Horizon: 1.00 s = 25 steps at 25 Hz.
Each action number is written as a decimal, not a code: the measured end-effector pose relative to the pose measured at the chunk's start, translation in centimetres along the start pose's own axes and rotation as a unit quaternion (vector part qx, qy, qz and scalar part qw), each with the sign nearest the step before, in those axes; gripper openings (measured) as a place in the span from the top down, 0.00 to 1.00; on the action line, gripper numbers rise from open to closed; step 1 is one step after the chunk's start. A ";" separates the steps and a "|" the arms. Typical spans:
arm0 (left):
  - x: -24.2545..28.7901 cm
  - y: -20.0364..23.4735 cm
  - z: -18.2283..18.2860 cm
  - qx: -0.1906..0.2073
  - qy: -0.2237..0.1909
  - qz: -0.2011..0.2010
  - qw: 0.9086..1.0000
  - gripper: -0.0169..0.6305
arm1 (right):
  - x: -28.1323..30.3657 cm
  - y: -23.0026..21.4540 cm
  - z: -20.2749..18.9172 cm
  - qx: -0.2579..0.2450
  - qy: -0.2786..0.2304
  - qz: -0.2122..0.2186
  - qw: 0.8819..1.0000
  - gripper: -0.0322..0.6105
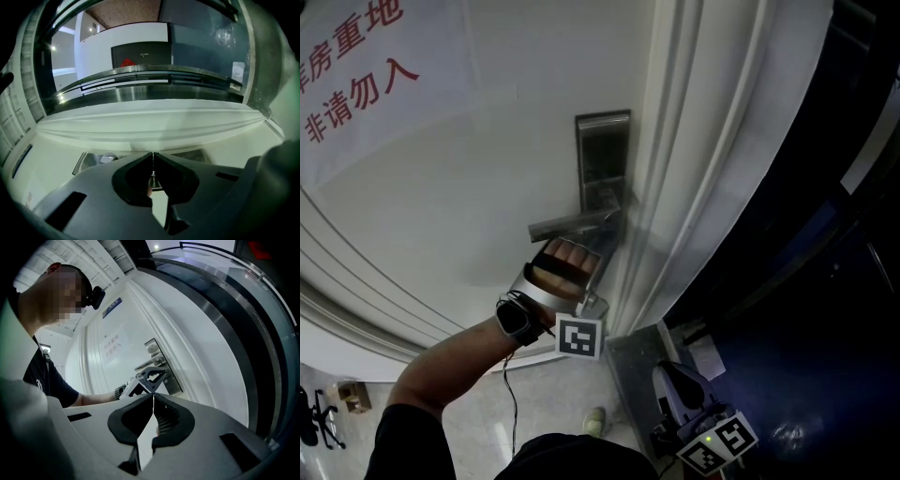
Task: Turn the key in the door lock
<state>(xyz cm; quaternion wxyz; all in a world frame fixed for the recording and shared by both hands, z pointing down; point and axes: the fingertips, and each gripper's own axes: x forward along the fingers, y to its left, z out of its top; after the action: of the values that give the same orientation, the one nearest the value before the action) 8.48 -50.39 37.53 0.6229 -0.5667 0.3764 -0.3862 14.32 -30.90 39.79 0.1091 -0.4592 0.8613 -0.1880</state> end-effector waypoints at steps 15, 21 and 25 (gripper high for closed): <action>0.9 0.0 -0.6 -0.019 0.002 -0.011 1.000 0.96 | 0.3 -0.3 -0.1 0.001 0.008 0.001 1.000 0.93; 0.8 -0.2 -0.6 -0.015 0.005 -0.009 1.000 0.96 | 0.0 0.0 0.2 -0.001 0.004 0.005 1.000 0.93; 0.0 -0.3 0.4 -0.016 -0.012 -0.008 1.000 0.93 | -0.2 0.4 0.4 -0.004 0.001 0.012 1.000 0.93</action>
<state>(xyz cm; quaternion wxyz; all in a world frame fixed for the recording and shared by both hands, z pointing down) 8.84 -50.24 37.91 0.6153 -0.5841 0.3705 -0.3781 14.29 -30.58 39.23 0.1083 -0.4487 0.8679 -0.1834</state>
